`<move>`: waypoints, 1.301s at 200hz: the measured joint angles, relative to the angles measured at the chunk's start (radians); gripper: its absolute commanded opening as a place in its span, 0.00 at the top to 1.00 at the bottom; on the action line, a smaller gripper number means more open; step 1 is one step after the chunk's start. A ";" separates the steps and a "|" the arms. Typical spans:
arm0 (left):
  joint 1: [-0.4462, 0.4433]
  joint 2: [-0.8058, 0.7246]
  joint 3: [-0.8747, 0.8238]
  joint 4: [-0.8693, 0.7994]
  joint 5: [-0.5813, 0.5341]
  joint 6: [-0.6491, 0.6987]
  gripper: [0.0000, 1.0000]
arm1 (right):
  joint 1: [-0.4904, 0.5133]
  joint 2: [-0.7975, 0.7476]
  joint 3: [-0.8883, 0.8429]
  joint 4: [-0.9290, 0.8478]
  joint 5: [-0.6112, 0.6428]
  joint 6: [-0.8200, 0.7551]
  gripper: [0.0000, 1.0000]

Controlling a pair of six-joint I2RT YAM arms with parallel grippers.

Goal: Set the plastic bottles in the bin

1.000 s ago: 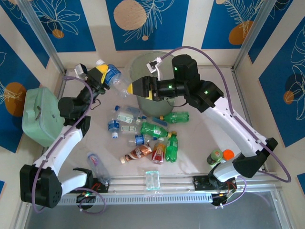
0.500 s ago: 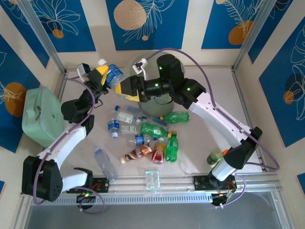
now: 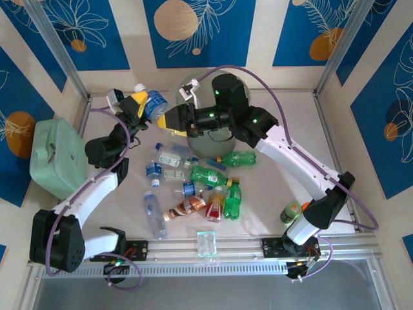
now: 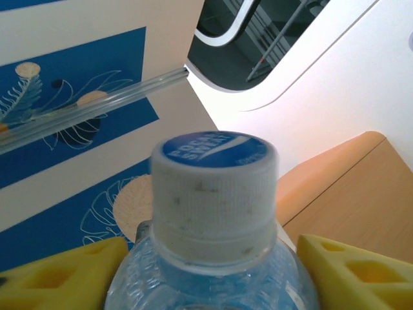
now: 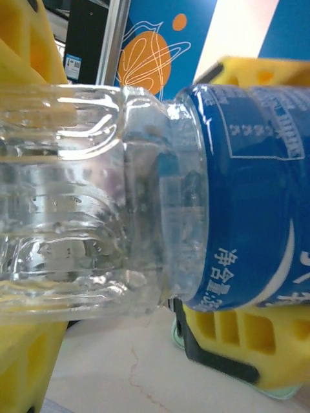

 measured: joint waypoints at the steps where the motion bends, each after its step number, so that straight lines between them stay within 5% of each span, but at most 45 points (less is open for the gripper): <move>1: 0.000 -0.001 -0.002 0.000 0.000 -0.003 0.17 | 0.000 0.000 0.000 0.000 0.000 0.000 0.42; 23: -0.002 -0.023 -0.026 -0.057 0.001 0.032 0.00 | 0.000 0.000 0.000 -0.008 0.021 -0.001 0.44; 59: -0.002 -0.115 -0.028 -0.267 0.015 0.158 0.00 | -0.007 0.002 0.019 -0.082 0.084 -0.023 0.44; 136: -0.003 -0.360 0.222 -1.357 -0.186 0.778 0.00 | -0.174 0.078 0.276 -0.432 0.368 -0.169 0.44; 205: -0.003 -0.411 0.148 -1.853 -0.347 0.958 0.06 | -0.279 0.341 0.484 -0.654 0.554 -0.287 0.45; 260: -0.003 -0.391 0.096 -2.052 -0.459 1.022 0.06 | -0.283 0.425 0.562 -0.739 0.634 -0.333 0.15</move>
